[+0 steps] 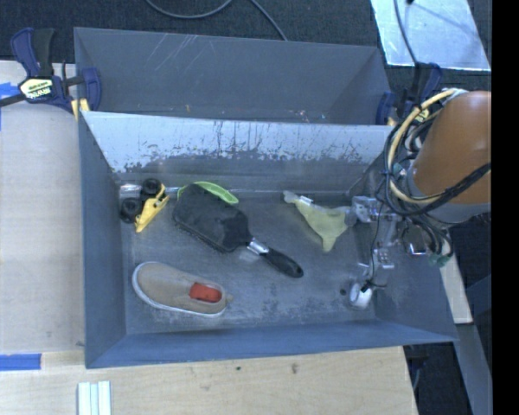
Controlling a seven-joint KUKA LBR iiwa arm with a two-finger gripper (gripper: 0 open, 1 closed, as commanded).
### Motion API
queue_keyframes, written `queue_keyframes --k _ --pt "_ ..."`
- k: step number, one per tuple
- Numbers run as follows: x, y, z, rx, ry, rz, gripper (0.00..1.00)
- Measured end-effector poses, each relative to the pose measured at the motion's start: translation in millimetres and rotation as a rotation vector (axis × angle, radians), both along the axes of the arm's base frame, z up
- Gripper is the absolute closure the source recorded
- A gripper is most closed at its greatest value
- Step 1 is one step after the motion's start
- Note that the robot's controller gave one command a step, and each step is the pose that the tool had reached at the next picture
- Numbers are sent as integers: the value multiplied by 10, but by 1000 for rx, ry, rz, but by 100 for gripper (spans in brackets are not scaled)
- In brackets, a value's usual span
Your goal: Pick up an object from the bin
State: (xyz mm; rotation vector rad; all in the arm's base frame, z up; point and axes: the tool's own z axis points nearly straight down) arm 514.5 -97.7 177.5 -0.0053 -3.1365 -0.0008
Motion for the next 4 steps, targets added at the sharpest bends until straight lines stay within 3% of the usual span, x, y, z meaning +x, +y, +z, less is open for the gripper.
queue_keyframes --k 1,2,3,4 --pt "19 4 44 -1 -8 3 0" --pt "57 -125 -188 -2 -13 103 0" --pt "26 -323 -461 0 -8 503 0" --pt "79 -416 -545 -3 -14 632 0"
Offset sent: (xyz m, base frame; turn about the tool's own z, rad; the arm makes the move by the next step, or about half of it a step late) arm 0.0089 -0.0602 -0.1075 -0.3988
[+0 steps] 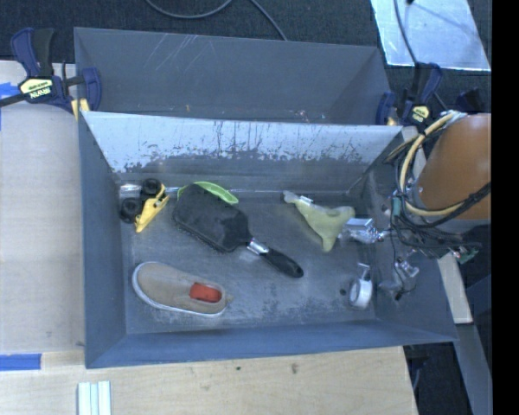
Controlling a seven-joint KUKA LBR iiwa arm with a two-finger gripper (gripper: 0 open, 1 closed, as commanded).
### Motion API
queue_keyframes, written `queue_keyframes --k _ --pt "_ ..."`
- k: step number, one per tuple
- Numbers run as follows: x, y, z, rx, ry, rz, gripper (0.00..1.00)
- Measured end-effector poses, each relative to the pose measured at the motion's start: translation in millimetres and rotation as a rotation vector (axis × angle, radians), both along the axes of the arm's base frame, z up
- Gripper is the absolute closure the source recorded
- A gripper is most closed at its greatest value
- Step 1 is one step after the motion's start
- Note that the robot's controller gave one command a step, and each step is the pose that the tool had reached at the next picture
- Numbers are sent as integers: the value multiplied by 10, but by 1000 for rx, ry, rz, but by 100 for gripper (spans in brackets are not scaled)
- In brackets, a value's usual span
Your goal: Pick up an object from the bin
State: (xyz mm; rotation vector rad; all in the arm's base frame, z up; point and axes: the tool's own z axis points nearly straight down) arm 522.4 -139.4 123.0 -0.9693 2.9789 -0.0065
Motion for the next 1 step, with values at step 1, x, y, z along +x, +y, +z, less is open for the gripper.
queue_keyframes --k 1 --pt "-7 30 -363 4 5 265 0"
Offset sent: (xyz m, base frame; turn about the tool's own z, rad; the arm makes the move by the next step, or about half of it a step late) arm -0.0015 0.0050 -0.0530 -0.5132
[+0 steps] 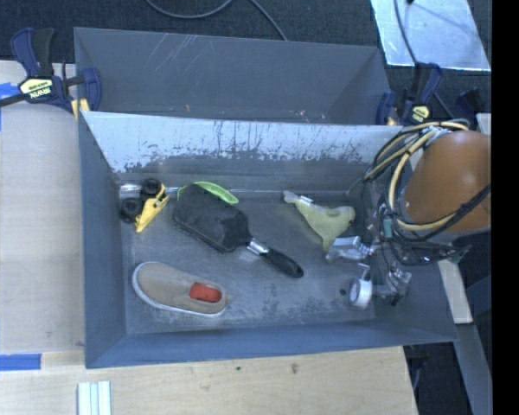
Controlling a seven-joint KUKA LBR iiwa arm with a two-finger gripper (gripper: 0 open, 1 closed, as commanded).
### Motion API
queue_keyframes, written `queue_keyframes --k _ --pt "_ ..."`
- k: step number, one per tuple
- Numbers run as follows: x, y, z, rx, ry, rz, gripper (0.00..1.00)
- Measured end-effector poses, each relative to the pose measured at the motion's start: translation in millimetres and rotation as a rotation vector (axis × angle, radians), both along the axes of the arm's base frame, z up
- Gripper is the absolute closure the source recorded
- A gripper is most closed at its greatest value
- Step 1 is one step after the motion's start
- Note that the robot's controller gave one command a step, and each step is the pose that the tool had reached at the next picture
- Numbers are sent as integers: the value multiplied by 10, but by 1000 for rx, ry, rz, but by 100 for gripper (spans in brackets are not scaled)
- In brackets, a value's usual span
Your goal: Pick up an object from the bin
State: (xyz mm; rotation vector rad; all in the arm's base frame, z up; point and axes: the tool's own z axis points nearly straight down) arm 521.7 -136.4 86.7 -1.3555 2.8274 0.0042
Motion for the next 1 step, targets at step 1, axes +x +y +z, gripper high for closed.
queue_keyframes --k 1 --pt "-5 27 -166 -6 -5 247 100"
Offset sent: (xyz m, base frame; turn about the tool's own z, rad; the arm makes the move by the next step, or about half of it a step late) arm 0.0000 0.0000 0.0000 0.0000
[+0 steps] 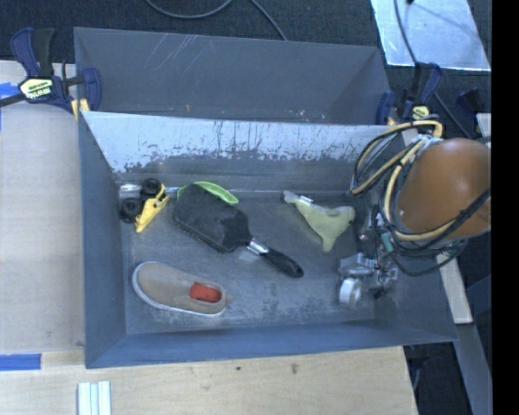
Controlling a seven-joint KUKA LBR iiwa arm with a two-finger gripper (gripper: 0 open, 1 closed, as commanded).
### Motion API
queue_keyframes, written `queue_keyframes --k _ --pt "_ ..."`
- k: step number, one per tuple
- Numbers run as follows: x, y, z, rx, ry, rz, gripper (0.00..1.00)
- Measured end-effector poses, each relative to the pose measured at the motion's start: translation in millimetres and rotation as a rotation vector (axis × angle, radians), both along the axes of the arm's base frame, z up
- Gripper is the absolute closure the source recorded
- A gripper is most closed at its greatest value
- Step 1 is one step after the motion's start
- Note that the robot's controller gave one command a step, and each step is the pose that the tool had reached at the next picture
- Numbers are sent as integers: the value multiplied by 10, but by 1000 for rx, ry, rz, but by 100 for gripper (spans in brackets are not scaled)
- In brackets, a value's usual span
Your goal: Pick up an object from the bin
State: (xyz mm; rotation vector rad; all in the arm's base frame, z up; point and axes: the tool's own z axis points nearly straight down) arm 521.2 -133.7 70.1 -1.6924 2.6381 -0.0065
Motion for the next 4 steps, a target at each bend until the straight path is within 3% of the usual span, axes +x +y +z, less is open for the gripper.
queue_keyframes --k 2,3,4 --pt "-10 4 32 1 1 0 100" --pt "-27 11 238 3 7 0 100" --pt "1 1 405 0 -3 -1 100"
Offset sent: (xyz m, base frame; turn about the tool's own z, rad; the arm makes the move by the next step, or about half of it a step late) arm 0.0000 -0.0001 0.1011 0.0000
